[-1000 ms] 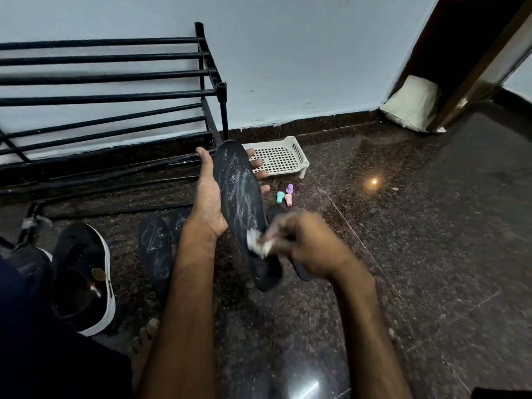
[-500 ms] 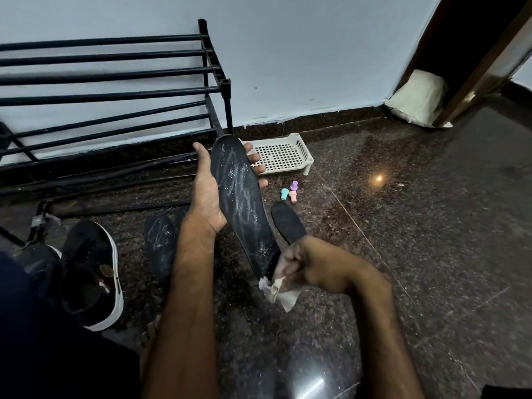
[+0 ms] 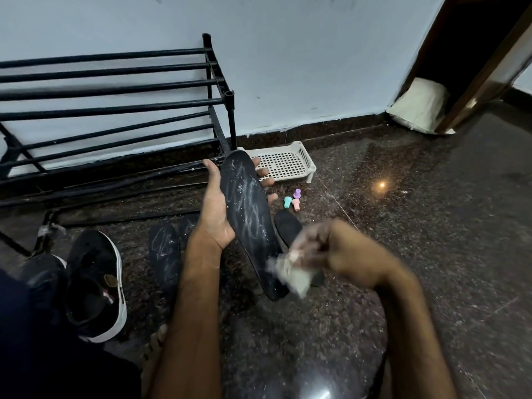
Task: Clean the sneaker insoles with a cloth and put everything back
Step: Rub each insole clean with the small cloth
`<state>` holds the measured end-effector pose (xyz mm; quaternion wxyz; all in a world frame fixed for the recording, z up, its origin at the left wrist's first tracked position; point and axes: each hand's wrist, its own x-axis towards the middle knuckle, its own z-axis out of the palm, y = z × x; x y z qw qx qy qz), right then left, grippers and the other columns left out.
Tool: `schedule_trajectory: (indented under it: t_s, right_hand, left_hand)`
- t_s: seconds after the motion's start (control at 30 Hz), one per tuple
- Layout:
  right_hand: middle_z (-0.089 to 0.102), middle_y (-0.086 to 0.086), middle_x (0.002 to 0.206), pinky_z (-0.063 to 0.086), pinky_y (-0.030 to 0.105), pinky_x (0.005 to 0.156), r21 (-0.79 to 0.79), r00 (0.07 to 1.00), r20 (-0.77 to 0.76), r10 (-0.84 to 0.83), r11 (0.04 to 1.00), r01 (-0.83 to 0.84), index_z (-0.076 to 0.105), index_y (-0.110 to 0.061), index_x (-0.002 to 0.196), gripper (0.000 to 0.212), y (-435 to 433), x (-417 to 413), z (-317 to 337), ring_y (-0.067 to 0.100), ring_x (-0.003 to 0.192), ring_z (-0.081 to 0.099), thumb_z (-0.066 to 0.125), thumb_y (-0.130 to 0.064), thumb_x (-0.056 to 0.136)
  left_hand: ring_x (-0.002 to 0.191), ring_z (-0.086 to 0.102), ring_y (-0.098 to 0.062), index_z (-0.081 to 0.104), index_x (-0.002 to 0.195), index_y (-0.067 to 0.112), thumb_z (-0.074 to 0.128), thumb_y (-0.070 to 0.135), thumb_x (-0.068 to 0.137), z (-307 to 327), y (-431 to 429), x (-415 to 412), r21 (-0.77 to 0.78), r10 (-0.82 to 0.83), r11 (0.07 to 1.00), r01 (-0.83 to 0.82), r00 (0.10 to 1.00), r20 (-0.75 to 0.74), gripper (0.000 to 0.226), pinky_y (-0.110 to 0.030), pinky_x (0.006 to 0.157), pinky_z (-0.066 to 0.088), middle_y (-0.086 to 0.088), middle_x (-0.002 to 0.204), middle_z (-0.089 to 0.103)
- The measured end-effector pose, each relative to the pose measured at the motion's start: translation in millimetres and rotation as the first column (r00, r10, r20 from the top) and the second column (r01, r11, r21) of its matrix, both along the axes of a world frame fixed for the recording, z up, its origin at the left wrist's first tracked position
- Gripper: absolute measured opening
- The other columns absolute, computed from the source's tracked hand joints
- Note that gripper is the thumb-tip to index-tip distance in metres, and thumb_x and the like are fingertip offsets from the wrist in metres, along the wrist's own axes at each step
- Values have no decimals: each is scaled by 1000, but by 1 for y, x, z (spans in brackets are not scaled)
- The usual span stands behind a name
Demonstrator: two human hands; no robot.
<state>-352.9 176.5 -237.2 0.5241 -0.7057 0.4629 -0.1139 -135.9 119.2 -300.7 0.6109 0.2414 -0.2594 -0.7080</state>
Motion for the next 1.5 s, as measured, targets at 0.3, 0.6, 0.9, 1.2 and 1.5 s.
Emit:
schedule_trajectory:
  t_s: [0.3,0.6,0.9,1.2,1.5]
  right_hand:
    - [73,-11,102,55,33,92,-458,968,192,-160,858,232,69,-18,92,9,-8,42,3,1,99,66,69,-9,89]
    - [73,-11,95,55,19,81,-487,915,297,-272,781,390,72,-17,94,10,-14,24,18,0,88,68,73,-11,86]
    - [74,5,87,53,18,67,-25,977,209,-27,999,33,69,-1,96,10,-2,16,7,6,74,70,69,-2,86]
    - [75,8,90,58,33,79,10,987,103,121,992,-123,69,-4,96,10,-1,24,-2,19,84,71,70,-4,86]
    - [75,8,86,58,34,79,-27,999,34,-17,999,17,68,-2,93,8,-11,-5,-10,22,83,73,69,-1,85]
  left_hand:
    - [120,59,-31,45,143,3,30,74,82,13,8,-24,3,-153,988,153,987,41,95,-50,97,52,-16,122,60]
    - [133,49,-37,42,147,7,20,74,87,7,8,-20,11,-136,991,135,988,79,92,-55,107,43,-18,137,56]
    - [117,60,-28,47,141,2,23,73,88,10,5,-15,-5,-46,999,46,998,37,92,-52,101,50,-16,122,64]
    - [116,60,-28,44,143,2,17,73,91,10,3,-16,2,-68,998,68,998,20,92,-54,103,47,-15,120,64]
    - [99,65,-27,51,137,1,19,76,91,4,-1,-10,6,25,1000,-25,999,-42,93,-51,91,54,-14,109,63]
